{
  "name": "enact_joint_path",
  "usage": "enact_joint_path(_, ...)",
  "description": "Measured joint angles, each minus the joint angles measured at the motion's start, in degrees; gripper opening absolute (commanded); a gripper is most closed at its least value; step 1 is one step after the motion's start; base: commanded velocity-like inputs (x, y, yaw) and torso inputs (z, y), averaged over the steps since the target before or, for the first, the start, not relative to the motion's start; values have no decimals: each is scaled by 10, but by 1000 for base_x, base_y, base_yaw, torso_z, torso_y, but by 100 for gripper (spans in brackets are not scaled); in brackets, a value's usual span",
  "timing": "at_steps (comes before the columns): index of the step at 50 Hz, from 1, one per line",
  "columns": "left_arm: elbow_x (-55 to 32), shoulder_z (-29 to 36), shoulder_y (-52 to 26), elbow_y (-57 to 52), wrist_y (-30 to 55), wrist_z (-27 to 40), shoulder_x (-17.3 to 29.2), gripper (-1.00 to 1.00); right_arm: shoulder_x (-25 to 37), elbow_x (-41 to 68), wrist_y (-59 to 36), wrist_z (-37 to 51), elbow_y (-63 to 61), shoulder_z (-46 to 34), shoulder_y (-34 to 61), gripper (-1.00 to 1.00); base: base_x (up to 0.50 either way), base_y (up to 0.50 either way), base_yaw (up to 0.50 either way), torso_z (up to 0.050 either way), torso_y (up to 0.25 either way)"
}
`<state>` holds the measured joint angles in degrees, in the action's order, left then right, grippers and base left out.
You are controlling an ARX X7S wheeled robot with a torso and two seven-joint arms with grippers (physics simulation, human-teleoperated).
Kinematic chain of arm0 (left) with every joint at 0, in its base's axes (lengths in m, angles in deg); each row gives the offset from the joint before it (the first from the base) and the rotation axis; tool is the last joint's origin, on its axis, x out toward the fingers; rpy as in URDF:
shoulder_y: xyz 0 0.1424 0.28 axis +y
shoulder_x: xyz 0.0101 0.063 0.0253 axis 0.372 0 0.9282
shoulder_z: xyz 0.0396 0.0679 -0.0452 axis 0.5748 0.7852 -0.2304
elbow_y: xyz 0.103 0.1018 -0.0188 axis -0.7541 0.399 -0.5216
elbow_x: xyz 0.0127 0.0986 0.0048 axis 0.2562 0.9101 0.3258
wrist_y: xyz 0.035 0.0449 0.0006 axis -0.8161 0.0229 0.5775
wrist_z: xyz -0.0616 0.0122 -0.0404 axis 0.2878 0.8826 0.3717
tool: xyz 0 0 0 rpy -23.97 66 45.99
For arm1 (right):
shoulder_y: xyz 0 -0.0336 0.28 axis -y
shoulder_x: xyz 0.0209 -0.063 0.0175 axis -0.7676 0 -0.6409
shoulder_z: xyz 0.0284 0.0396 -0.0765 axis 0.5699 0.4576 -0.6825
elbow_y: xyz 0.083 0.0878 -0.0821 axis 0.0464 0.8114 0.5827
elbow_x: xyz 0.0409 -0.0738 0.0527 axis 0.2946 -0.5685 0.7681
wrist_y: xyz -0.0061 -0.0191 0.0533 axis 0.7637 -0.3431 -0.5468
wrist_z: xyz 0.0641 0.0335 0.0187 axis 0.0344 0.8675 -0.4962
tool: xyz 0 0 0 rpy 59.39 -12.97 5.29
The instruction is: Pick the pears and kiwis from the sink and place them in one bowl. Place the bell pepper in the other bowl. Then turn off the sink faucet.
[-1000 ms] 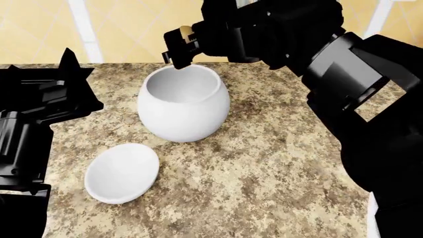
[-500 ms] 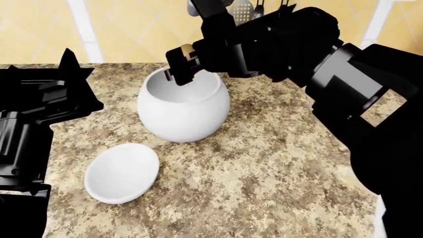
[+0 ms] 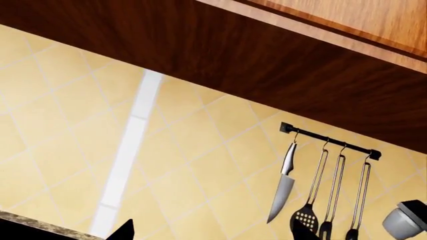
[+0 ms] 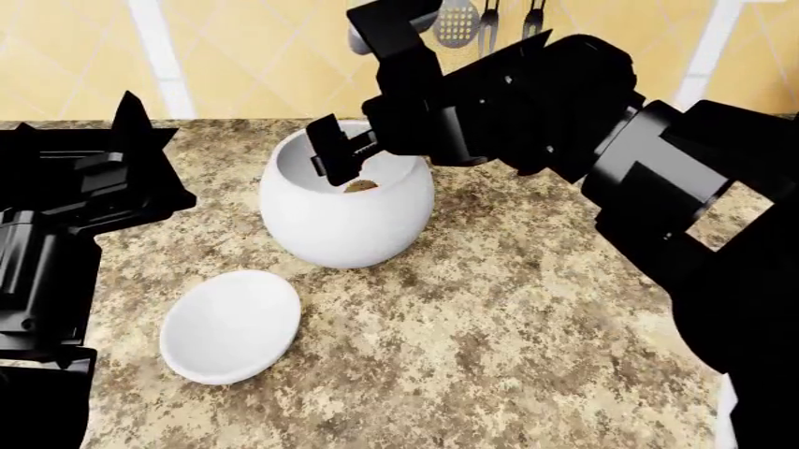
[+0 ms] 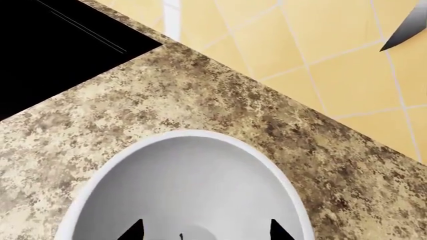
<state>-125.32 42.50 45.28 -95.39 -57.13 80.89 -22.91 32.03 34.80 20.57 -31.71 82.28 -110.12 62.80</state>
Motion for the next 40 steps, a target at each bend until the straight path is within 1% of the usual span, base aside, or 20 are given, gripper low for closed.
enact_joint_path(13,-1,2,0,0,-2,1,1,100,8,-3,7,8,-17,6,4,100,0,0,0,0,0)
enact_joint_path(25,-1,3,1,0,-4,2,2,100,66,3,45,75,-109,43,17,100,0,0,0,0,0)
enact_joint_path(32,0,4,2,-1,-5,2,3,100,124,3,66,140,-211,63,22,100,0,0,0,0,0)
enact_joint_path(40,14,11,3,-1,-8,3,2,100,225,-17,116,253,-399,89,-5,100,0,0,0,0,0)
